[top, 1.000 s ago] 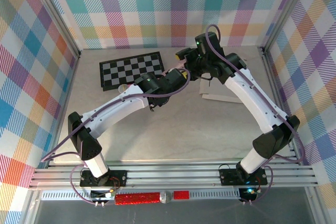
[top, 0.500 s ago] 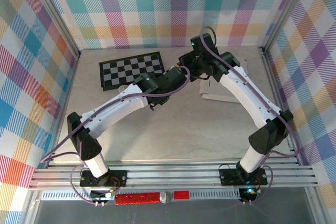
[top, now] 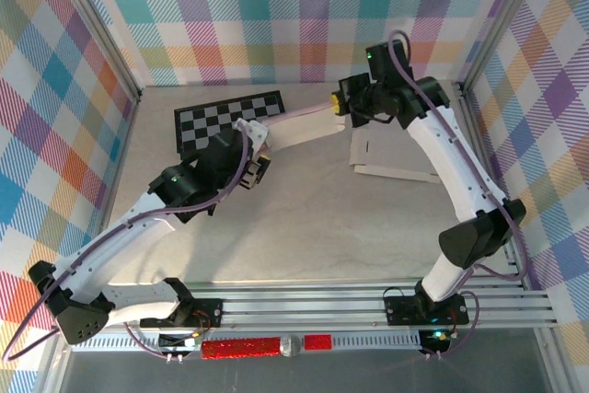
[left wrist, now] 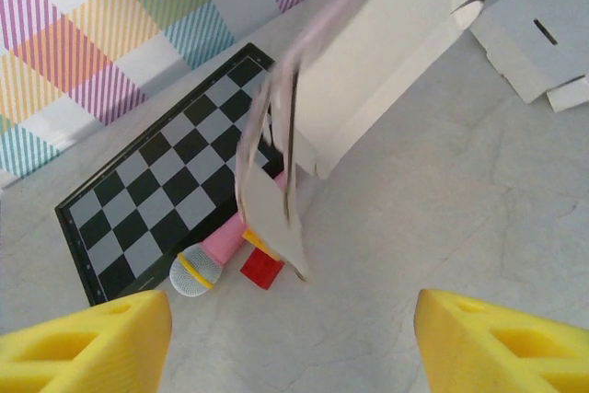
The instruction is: Fold the paper box
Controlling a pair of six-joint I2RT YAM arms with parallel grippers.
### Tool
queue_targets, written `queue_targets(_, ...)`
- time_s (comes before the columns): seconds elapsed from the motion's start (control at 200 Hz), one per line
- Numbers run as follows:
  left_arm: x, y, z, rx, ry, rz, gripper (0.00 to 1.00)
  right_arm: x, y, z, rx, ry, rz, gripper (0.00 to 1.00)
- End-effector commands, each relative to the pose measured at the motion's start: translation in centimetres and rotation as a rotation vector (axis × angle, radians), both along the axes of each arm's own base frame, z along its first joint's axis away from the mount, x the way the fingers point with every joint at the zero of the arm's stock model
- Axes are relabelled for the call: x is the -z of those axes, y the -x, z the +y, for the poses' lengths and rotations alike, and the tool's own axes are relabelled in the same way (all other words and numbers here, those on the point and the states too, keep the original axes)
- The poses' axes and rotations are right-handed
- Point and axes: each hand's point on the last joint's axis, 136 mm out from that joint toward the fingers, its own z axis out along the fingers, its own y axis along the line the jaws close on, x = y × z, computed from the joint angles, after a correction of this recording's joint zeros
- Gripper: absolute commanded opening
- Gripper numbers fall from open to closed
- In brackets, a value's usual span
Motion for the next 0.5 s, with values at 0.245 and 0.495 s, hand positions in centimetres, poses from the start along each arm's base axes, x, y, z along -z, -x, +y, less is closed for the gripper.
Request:
queue_targets(0.245, -0.7, -3.2, -0.5, 0.026, 0.135, -0.109, 0.72, -1.1, 1.8, 0.1, -0.031, -0.085, 0.084, 0.00)
queue_targets(0.495, -3.0, -3.6, 0.4, 0.017, 0.249, -0.248, 0.77, -0.9, 2.0, -0.3, -0.028, -0.097, 0.104, 0.00)
